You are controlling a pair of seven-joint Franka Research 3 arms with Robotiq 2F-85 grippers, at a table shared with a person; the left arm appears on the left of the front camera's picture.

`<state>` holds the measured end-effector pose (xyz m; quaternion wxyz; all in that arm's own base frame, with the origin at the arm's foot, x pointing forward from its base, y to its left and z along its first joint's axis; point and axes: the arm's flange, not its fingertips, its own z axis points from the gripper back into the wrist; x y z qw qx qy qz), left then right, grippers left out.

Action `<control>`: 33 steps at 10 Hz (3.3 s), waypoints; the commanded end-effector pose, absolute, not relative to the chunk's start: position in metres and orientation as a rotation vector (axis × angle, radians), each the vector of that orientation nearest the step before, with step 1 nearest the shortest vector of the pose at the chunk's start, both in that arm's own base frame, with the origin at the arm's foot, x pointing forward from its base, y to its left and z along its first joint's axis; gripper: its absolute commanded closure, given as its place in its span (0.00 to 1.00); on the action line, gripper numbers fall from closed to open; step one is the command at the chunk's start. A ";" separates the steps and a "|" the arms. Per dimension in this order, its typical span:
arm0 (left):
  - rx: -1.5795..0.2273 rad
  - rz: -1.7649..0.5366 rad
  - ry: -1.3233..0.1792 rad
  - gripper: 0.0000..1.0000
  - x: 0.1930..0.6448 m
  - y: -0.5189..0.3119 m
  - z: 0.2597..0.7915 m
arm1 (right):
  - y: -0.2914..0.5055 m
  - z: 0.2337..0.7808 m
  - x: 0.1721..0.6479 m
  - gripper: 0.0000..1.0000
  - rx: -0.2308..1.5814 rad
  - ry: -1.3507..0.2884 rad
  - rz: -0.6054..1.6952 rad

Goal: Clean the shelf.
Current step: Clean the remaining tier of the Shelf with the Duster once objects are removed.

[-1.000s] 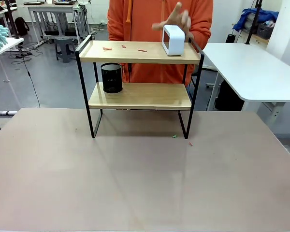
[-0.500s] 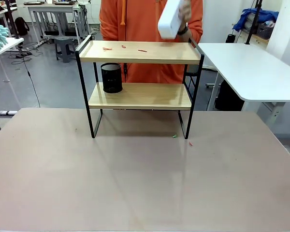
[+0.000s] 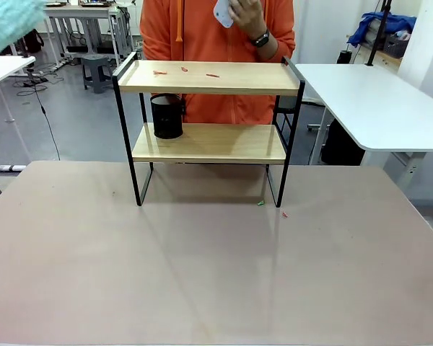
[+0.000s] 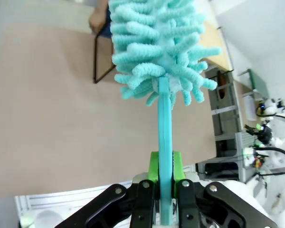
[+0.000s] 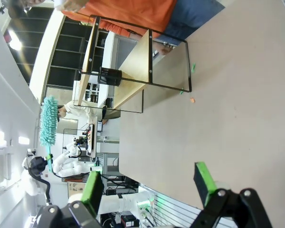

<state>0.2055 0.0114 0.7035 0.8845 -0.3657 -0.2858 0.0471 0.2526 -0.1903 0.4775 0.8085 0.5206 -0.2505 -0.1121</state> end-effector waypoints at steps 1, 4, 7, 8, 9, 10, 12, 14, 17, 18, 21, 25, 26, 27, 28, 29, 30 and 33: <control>-0.724 0.041 -0.523 0.88 0.248 -0.036 0.730 | -0.190 0.479 0.255 0.00 1.122 -0.564 -0.221; -0.681 -0.001 -0.418 0.88 0.302 -0.116 0.716 | -0.190 0.479 0.255 0.00 1.122 -0.564 -0.221; -0.698 -0.019 -0.464 0.88 0.270 -0.098 0.721 | -0.190 0.479 0.255 0.00 1.122 -0.564 -0.221; -0.693 -0.043 -0.433 0.88 0.293 -0.116 0.712 | -0.190 0.479 0.255 0.00 1.122 -0.564 -0.221; -0.654 -0.043 -0.445 0.88 0.303 -0.117 0.713 | -0.190 0.479 0.255 0.00 1.122 -0.564 -0.221; -0.633 -0.058 -0.458 0.88 0.320 -0.126 0.713 | -0.190 0.479 0.255 0.00 1.122 -0.564 -0.221; -0.547 -0.044 -0.465 0.88 0.354 -0.148 0.711 | -0.190 0.479 0.255 0.00 1.122 -0.564 -0.221; -0.440 0.002 -0.492 0.88 0.382 -0.163 0.705 | -0.190 0.479 0.255 0.00 1.122 -0.564 -0.221; -0.383 -0.029 -0.414 0.88 0.412 -0.173 0.684 | -0.190 0.479 0.255 0.00 1.122 -0.564 -0.221; -0.378 -0.046 -0.404 0.88 0.414 -0.176 0.678 | -0.190 0.479 0.255 0.00 1.122 -0.564 -0.221; -0.365 -0.101 -0.332 0.88 0.412 -0.182 0.664 | -0.190 0.479 0.255 0.00 1.122 -0.564 -0.221; -0.503 -0.313 -0.280 0.88 0.399 -0.188 0.660 | -0.190 0.479 0.255 0.00 1.122 -0.564 -0.221; -0.483 -0.362 -0.252 0.88 0.398 -0.191 0.656 | -0.190 0.479 0.255 0.00 1.122 -0.564 -0.221; -0.470 -0.432 -0.203 0.88 0.396 -0.194 0.652 | -0.190 0.479 0.255 0.00 1.122 -0.564 -0.221; -0.464 -0.494 -0.182 0.88 0.394 -0.196 0.651 | -0.190 0.479 0.255 0.00 1.122 -0.564 -0.221; -0.489 -0.559 -0.154 0.88 0.390 -0.196 0.654 | -0.190 0.479 0.255 0.00 1.122 -0.564 -0.221; -0.533 -0.634 -0.109 0.88 0.384 -0.196 0.657 | -0.190 0.479 0.255 0.00 1.122 -0.564 -0.221; -0.613 -1.023 0.123 0.88 0.350 -0.179 0.662 | -0.190 0.479 0.255 0.00 1.122 -0.564 -0.221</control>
